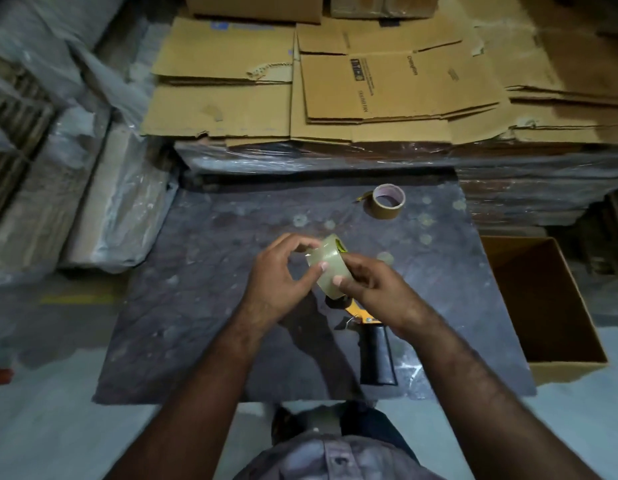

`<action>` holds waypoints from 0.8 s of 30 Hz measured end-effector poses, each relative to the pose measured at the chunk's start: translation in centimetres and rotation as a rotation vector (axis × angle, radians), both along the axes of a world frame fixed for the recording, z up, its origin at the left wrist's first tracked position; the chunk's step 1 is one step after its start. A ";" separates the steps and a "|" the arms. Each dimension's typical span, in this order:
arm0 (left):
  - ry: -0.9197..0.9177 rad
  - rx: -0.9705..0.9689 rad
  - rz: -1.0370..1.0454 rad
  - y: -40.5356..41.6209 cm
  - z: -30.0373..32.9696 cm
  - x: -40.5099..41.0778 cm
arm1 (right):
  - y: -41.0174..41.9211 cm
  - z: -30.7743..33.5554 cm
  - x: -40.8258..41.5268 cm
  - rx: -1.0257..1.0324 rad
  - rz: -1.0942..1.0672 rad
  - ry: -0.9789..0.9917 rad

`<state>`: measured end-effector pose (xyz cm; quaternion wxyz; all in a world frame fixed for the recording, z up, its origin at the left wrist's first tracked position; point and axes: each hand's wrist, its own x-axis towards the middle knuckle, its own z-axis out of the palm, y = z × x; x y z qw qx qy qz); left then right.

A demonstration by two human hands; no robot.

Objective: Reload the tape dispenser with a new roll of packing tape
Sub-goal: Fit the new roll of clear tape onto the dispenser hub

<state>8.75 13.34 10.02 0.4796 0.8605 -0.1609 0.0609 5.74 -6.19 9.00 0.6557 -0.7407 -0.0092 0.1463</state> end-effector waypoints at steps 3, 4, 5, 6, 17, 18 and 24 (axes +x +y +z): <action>0.026 -0.031 -0.012 2.3 0.6 -0.8 | 2.3 0.9 -1.5 0.039 -0.018 0.005; 0.033 -0.051 -0.016 2.8 0.8 -1.0 | 3.0 1.2 -2.1 0.049 -0.025 -0.002; 0.041 -0.074 -0.021 3.3 1.0 -1.2 | 3.6 1.4 -2.6 0.056 -0.037 -0.003; 0.054 -0.093 -0.023 3.6 1.3 -1.4 | 4.1 1.6 -3.1 0.056 -0.050 0.001; 0.274 -0.414 -0.129 5.1 1.0 -2.2 | 5.9 3.4 -6.1 -0.214 -0.133 -0.110; 0.278 -0.425 -0.140 5.3 1.0 -2.2 | 6.0 3.5 -6.1 -0.214 -0.138 -0.113; 0.395 -0.466 -0.133 5.7 1.2 -1.8 | 6.4 4.1 -6.0 -0.152 -0.171 -0.065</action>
